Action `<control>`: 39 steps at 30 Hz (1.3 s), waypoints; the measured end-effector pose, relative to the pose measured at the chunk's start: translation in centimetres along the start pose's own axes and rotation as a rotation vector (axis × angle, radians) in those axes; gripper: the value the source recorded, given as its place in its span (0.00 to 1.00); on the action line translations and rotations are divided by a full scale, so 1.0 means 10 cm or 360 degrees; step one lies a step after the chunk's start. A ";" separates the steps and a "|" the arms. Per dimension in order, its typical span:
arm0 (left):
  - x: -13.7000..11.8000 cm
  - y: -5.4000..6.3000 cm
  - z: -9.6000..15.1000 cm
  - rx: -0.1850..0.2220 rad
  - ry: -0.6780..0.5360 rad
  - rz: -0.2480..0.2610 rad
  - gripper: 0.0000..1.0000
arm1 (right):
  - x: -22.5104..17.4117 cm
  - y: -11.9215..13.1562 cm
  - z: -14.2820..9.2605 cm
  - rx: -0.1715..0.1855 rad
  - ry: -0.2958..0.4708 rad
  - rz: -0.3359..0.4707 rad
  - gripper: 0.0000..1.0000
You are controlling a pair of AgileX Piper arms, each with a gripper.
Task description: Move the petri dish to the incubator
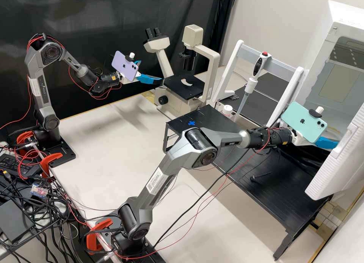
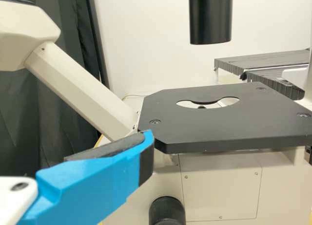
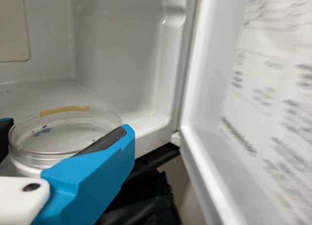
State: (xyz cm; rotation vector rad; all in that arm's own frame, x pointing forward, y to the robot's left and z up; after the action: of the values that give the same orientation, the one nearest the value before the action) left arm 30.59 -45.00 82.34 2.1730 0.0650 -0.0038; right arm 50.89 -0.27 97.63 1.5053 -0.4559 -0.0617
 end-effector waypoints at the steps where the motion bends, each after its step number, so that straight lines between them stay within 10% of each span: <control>1: 0.00 0.00 0.00 0.0000 0.0000 0.0000 1.00 | 0.04 -0.02 0.00 0.0011 -0.0005 -0.0013 0.00; 13: 0.00 0.00 0.00 0.0000 0.0000 0.0000 1.00 | 0.39 -0.10 0.03 0.0059 -0.0028 -0.0004 0.00; 27: 0.00 0.00 0.00 0.0000 0.0000 0.0000 1.00 | 0.51 -0.13 0.04 -0.0048 -0.0003 -0.0088 0.00; 39: 0.00 0.00 0.00 0.0000 0.0000 0.0000 1.00 | 0.52 -0.18 0.07 0.0014 0.0012 -0.0093 0.00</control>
State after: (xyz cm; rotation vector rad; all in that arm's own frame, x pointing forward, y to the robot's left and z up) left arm 30.59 -45.00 82.34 2.1730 0.0650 -0.0038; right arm 55.81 -2.74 97.16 1.5269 -0.4067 -0.1004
